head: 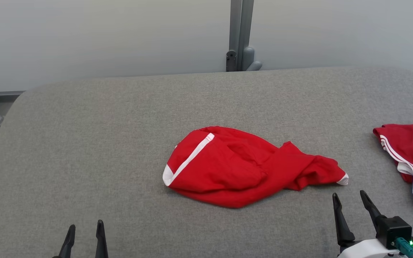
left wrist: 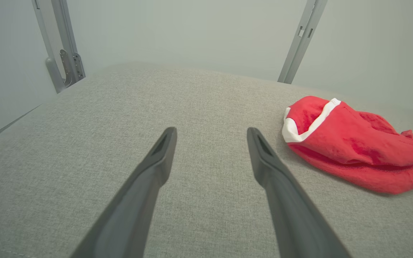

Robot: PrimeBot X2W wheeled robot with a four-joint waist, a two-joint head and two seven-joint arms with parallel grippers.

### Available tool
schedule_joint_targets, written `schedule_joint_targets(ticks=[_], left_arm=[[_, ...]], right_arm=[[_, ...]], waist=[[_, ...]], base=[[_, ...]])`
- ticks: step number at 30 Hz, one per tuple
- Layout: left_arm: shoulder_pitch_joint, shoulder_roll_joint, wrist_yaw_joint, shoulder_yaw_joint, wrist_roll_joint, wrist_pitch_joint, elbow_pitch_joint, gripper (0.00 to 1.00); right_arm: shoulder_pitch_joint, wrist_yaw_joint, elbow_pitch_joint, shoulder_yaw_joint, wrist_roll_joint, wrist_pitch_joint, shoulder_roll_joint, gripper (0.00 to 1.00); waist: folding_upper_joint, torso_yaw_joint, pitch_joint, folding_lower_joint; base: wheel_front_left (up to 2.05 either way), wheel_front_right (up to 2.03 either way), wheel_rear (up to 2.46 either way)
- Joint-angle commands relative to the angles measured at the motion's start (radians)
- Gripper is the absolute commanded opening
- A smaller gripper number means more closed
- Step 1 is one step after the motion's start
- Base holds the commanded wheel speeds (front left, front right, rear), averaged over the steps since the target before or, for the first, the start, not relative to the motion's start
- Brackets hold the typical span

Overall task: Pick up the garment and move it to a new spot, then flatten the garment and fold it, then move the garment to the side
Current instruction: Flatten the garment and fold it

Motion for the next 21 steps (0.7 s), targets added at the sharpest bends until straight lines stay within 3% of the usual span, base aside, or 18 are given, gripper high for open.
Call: schedule_joint_targets(ticks=[1,10,14,21], left_arm=[[-0.009,-0.002,-0.005,-0.002,0.003,0.000,0.004,1.00],[-0.150,0.011,-0.024,-0.097,0.019,0.000,0.059,1.00],[-0.389,0.068,-0.026,-0.293,-0.045,0.041,0.187,1.00],[-0.532,0.142,-0.025,-0.443,-0.205,0.078,0.350,1.00]], right_arm=[[-0.003,-0.002,-0.001,0.016,0.003,0.000,-0.002,1.00],[-0.036,-0.002,-0.007,0.018,-0.014,0.000,-0.002,1.00],[-0.063,-0.002,-0.012,0.015,-0.008,0.000,-0.002,1.00],[-0.090,-0.002,-0.006,0.030,0.007,0.000,-0.002,1.00]], waist=[[0.0083,-0.007,0.005,0.0000],[0.0083,-0.085,0.053,0.0000],[0.0083,-0.157,0.124,0.0000],[0.0083,-0.223,0.153,0.0000]], base=[[0.00,0.00,0.00],[0.00,0.00,0.00],[0.00,0.00,0.00],[0.00,0.00,0.00]])
